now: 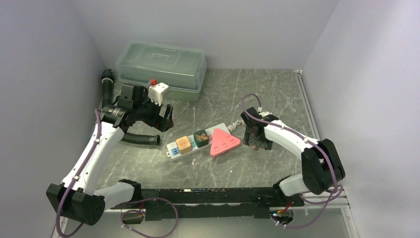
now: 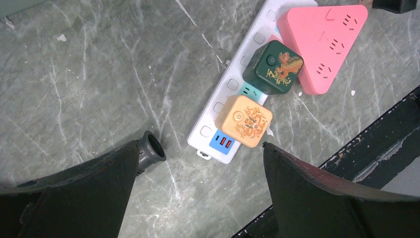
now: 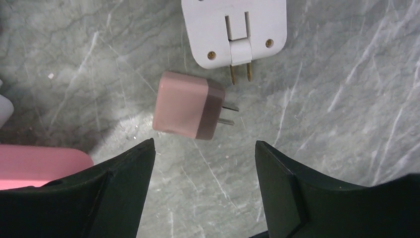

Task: Insert the plug
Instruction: Pick up the plug from the center of the board, then adjust the socket at the center of the board.

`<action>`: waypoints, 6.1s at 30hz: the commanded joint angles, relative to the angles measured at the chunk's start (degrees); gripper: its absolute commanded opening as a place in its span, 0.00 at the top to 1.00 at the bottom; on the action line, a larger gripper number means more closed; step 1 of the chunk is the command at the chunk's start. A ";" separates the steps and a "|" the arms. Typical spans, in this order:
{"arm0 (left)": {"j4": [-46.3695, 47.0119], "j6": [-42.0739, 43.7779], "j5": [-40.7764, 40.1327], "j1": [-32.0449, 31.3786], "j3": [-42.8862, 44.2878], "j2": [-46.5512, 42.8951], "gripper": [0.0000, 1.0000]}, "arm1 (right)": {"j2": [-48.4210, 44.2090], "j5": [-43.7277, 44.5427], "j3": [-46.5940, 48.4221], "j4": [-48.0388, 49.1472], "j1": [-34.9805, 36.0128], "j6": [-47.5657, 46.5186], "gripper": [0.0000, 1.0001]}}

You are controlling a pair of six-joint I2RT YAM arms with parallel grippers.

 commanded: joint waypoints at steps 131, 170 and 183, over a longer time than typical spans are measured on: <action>8.12 9.41 35.50 -7.26 -7.75 -12.70 1.00 | 4.48 -56.63 41.02 11.86 24.98 -39.74 0.45; 11.71 17.71 6.09 -20.69 3.96 27.40 0.00 | -13.31 -19.35 6.88 31.69 1.71 -41.85 1.00; 5.99 23.12 7.06 -24.49 7.22 36.06 0.34 | -14.75 -24.55 11.09 29.44 -3.57 -39.92 1.00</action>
